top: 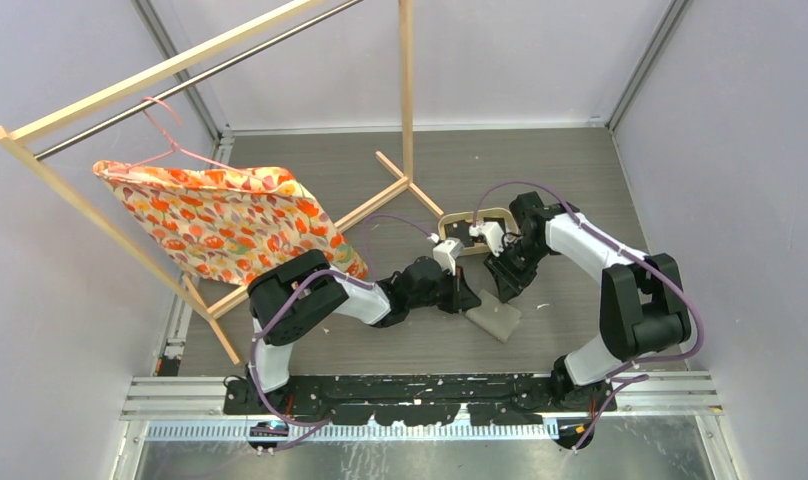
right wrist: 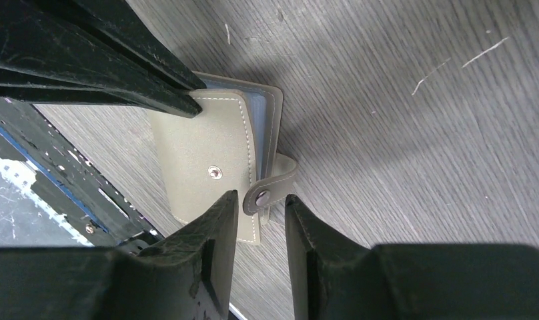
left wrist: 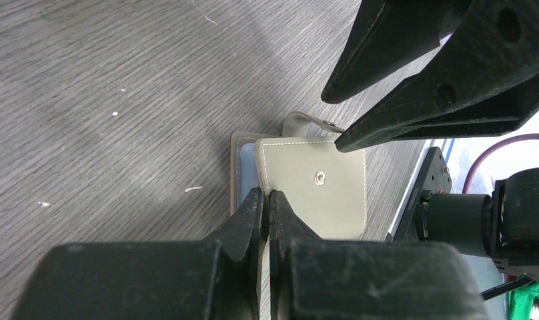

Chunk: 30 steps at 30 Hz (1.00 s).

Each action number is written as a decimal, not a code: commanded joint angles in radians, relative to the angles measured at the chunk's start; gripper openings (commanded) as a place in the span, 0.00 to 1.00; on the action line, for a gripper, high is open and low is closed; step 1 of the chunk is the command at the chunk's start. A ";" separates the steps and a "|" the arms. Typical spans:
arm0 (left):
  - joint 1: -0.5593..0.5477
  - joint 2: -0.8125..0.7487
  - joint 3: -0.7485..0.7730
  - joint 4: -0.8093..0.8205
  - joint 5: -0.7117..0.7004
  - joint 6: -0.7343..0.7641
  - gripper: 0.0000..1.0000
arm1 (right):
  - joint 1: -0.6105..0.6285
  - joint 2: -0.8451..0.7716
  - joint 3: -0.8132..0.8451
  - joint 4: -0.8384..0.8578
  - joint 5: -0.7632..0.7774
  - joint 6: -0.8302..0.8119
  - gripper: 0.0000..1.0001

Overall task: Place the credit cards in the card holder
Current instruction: Close the card holder at the center of the board.

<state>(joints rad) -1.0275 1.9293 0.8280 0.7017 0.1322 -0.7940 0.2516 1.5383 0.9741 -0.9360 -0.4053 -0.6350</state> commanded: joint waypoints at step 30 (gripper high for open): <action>0.000 0.005 -0.040 -0.021 -0.064 -0.005 0.00 | 0.005 0.027 0.061 -0.056 -0.033 0.020 0.06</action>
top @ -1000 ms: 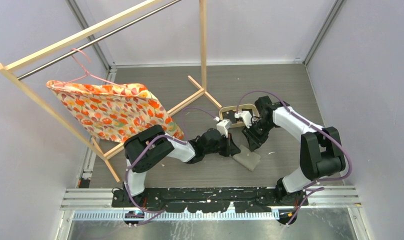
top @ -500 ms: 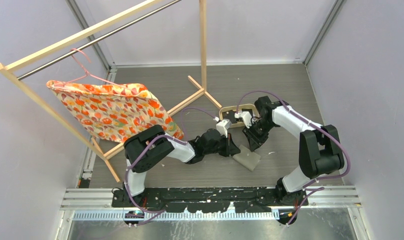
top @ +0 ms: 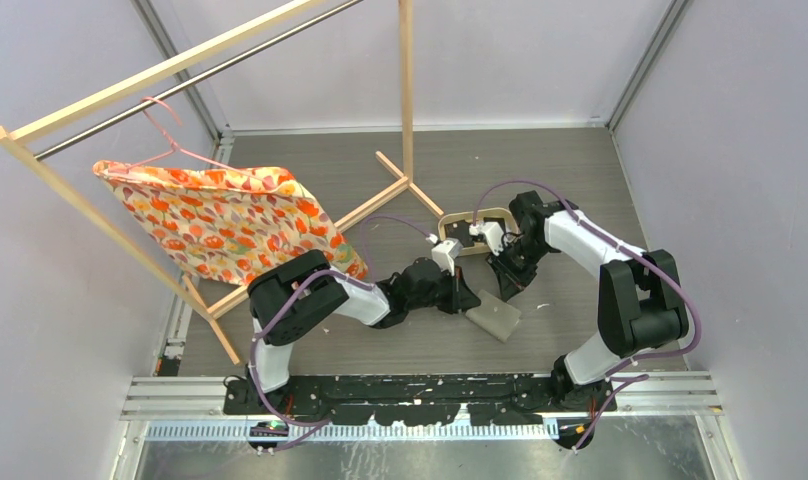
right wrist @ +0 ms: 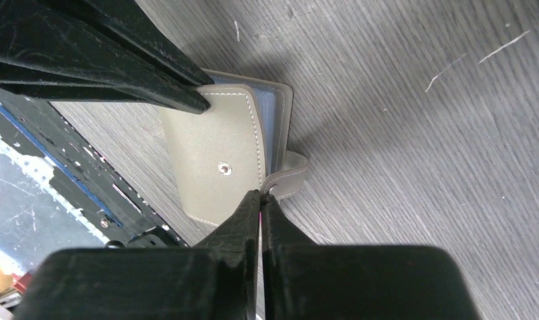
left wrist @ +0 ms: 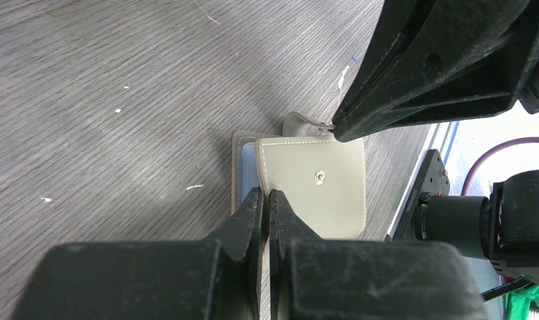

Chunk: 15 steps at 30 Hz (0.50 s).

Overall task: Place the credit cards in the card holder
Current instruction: Close the card holder at the center of the board.

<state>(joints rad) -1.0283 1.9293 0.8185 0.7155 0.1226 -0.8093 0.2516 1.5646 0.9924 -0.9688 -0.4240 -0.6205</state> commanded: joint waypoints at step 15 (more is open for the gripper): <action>-0.005 -0.074 -0.074 -0.119 -0.244 -0.105 0.00 | 0.006 0.024 0.098 -0.017 -0.113 0.025 0.01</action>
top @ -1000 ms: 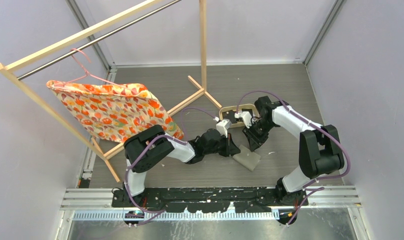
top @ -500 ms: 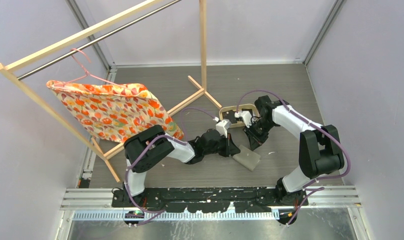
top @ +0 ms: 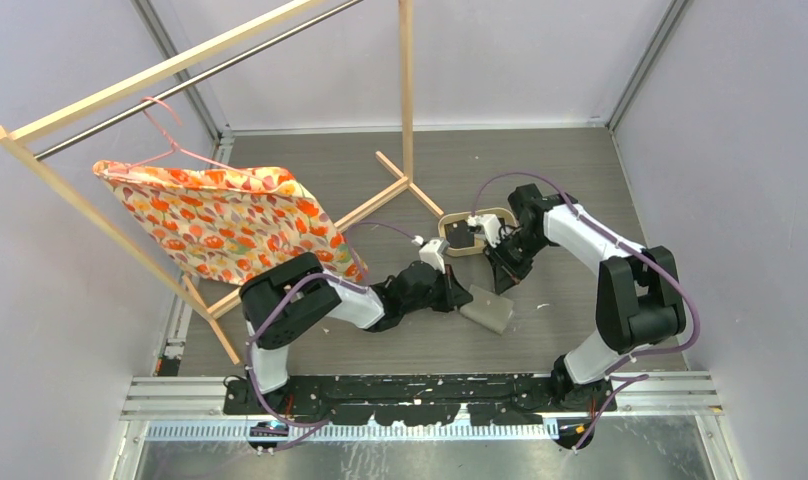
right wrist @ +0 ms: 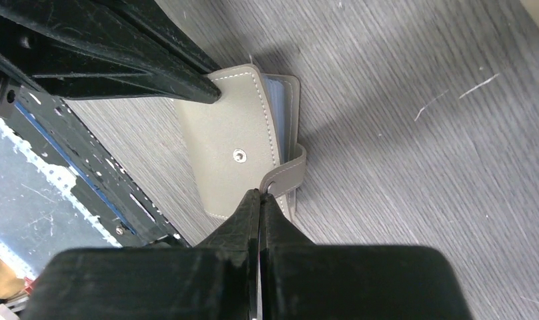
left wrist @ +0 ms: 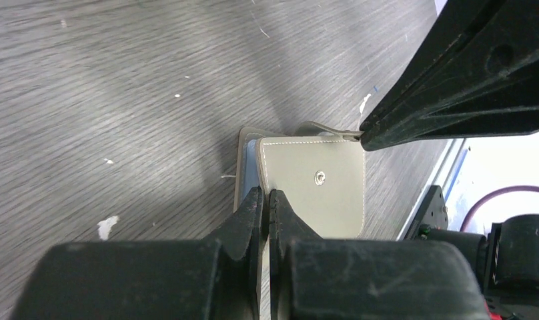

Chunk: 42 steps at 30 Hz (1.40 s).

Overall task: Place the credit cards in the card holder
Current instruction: Close the card holder at the center of the board.

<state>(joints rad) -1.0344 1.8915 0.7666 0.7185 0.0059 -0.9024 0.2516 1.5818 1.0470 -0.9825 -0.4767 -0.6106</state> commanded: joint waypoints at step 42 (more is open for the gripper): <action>-0.021 -0.048 -0.004 -0.126 -0.193 -0.080 0.00 | 0.101 0.071 0.038 -0.063 -0.140 -0.035 0.01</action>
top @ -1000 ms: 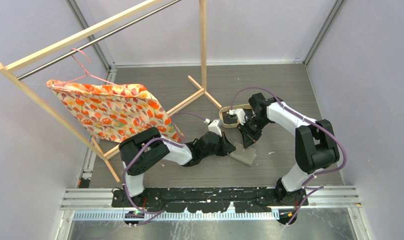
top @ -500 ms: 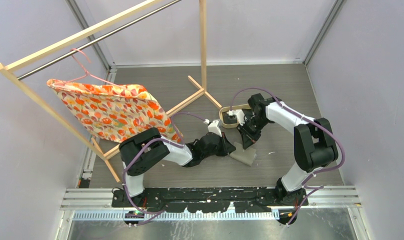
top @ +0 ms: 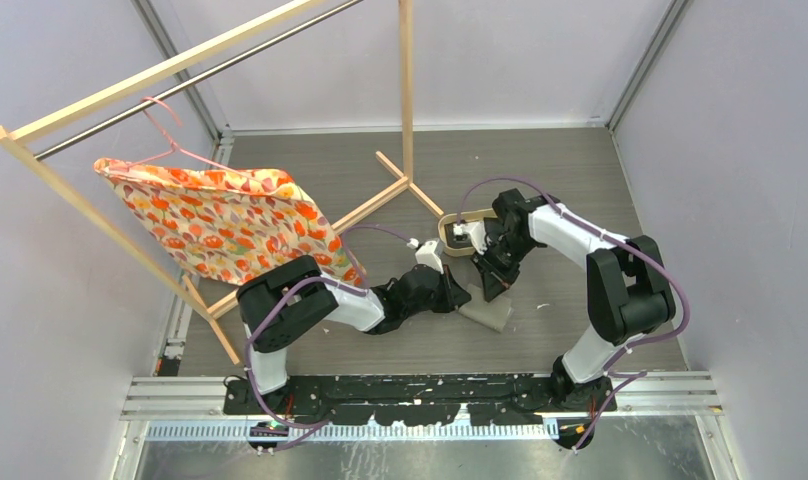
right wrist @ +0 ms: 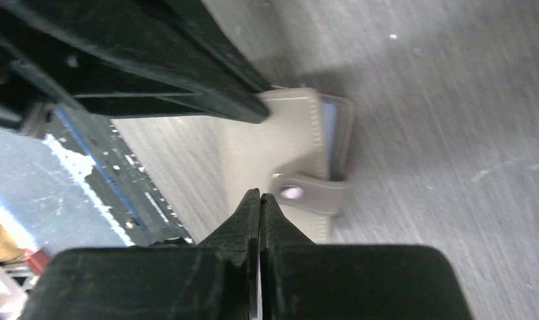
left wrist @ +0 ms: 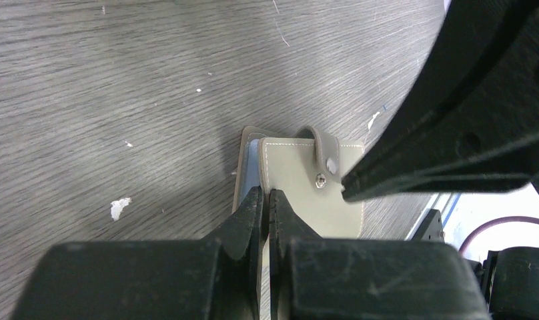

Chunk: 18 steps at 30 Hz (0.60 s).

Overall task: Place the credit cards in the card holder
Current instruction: Close the card holder at the center of the board.

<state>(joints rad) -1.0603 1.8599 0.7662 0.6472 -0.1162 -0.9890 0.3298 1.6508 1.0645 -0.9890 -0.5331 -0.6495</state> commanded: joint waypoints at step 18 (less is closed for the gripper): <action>-0.004 -0.021 0.002 -0.052 -0.071 0.012 0.00 | -0.092 -0.186 -0.002 -0.042 -0.118 -0.025 0.31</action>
<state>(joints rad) -1.0672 1.8584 0.7662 0.6445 -0.1390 -0.9962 0.2855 1.5955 1.0687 -1.0569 -0.6186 -0.6674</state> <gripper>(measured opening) 0.026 0.212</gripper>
